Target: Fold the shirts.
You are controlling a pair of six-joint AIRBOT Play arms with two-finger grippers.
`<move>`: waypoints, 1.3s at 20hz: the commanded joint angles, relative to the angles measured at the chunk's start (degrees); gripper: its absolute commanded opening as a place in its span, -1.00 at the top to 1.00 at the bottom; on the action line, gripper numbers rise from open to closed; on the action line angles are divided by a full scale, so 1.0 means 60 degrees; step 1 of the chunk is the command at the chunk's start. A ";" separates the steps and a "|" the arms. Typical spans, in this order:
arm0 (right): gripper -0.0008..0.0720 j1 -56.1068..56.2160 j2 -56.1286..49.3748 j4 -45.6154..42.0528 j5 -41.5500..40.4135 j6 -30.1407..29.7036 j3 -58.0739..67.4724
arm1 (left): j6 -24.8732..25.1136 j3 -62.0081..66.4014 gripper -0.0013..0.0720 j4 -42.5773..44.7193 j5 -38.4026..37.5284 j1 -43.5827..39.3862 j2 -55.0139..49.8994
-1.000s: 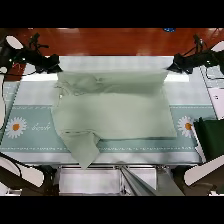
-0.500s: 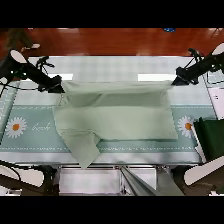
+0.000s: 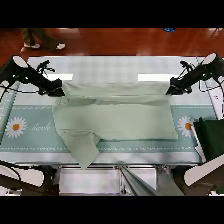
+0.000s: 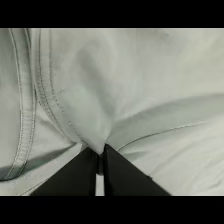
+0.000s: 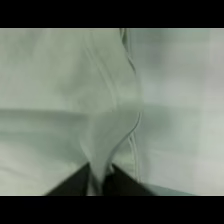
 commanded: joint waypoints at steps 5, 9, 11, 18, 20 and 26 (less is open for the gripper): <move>-0.16 -0.0637 0.1209 -0.0641 0.0798 0.0637 -0.0138 | -0.0576 -0.0372 -0.43 -0.0044 -0.1253 0.1264 0.0994; -0.17 -0.1905 0.4251 -0.0514 -0.1650 0.0561 -0.3060 | -0.0532 -0.3581 -0.43 -0.0047 0.0168 0.2612 0.4080; -0.17 -0.2612 0.5909 0.0331 -0.2787 -0.0142 -0.5224 | -0.0146 -0.5858 -0.42 -0.0656 0.0597 0.3672 0.5628; -0.17 -0.3727 0.9071 0.3195 -0.3220 -0.1741 -0.9293 | 0.1457 -1.0258 -0.43 -0.2532 0.0619 0.5479 0.7209; -0.17 -0.3719 0.9063 0.3348 -0.3155 -0.1730 -0.9293 | 0.1494 -1.0276 -0.42 -0.2681 0.0801 0.5253 0.7147; -0.17 -0.3727 0.9067 0.3789 -0.3016 -0.1672 -0.9293 | 0.1213 -1.0302 -0.43 -0.2280 0.1151 0.3169 0.6422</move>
